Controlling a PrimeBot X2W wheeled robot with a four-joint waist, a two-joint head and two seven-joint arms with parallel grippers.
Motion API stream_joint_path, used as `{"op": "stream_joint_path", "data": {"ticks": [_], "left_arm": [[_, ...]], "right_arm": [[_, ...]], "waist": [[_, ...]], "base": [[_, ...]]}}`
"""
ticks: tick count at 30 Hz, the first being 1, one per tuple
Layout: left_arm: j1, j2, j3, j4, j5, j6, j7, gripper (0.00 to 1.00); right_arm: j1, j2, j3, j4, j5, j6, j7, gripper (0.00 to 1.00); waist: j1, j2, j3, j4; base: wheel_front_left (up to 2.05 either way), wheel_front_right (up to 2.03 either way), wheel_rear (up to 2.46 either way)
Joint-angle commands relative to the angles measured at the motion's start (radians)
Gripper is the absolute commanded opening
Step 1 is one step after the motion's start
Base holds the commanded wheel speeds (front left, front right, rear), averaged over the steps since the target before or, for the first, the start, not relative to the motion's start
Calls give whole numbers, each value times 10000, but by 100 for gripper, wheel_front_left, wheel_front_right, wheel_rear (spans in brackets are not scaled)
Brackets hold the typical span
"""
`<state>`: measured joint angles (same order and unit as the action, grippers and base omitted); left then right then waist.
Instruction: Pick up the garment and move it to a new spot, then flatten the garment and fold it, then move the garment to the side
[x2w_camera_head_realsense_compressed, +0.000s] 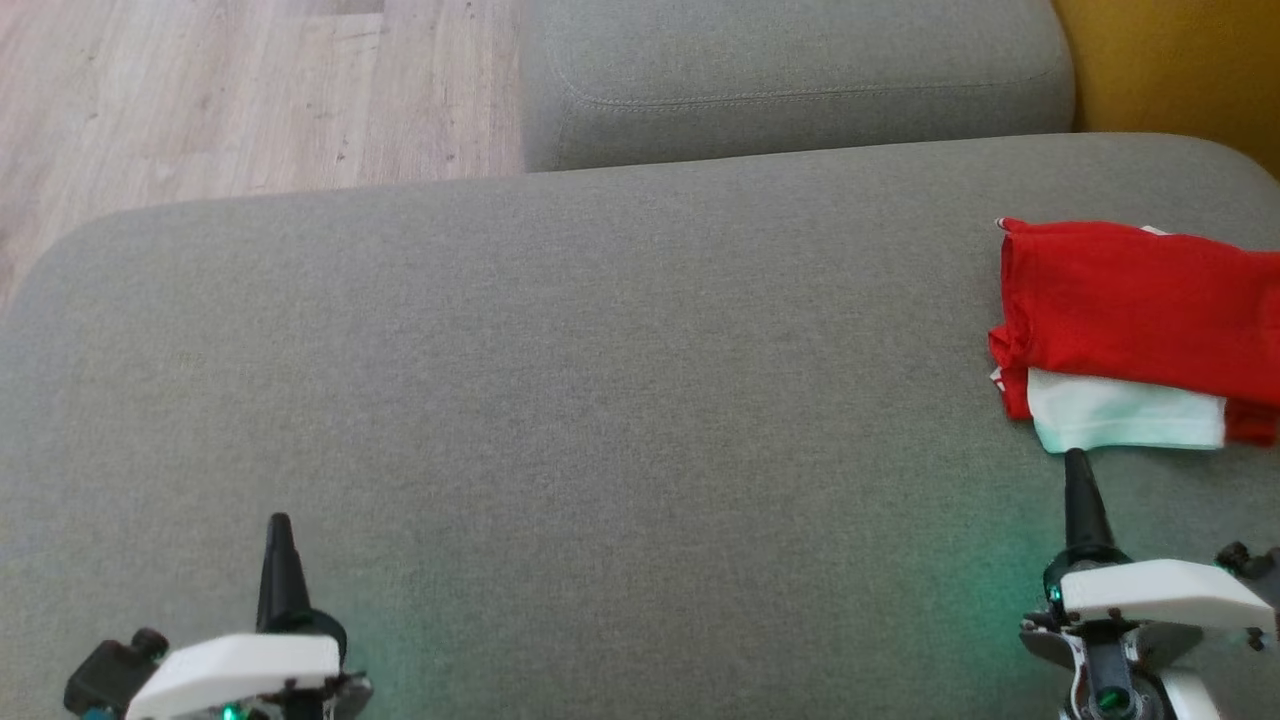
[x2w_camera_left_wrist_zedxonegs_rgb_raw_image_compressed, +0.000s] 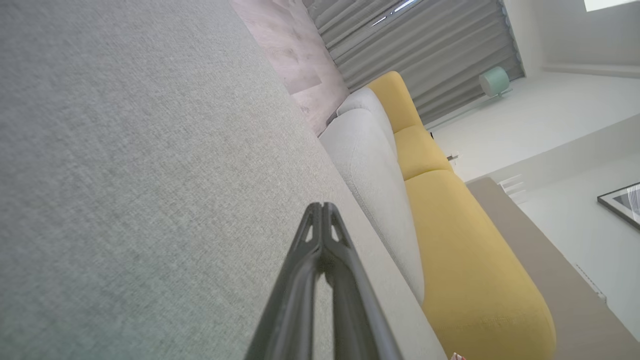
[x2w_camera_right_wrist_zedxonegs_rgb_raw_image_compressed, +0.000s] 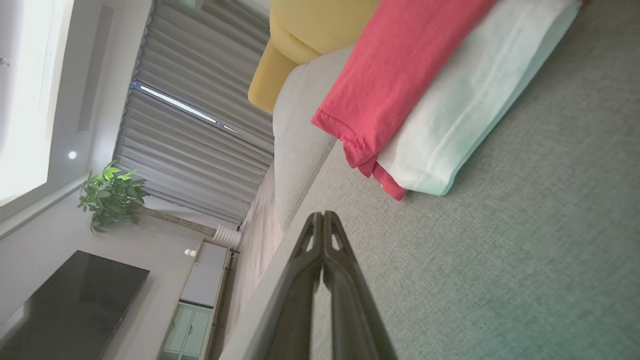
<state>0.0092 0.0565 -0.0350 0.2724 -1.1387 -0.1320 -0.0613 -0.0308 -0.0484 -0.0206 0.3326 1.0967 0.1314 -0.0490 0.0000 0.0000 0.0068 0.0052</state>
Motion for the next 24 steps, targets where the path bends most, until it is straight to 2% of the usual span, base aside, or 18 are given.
{"op": "stream_joint_path", "data": {"ticks": [1,24], "left_arm": [[-563,157,255,-304,-187,8,81,0],[-842,156,701,-295,-2461,10,761,0]], "right_arm": [[-578,-156,53,-405,216,-5,76,0],[-662,-156,-327,-636,2633,-6,742,0]], "waist": [[0,0,0,-1],[0,0,-17,-25]], "base": [[0,0,0],[0,0,0]]}}
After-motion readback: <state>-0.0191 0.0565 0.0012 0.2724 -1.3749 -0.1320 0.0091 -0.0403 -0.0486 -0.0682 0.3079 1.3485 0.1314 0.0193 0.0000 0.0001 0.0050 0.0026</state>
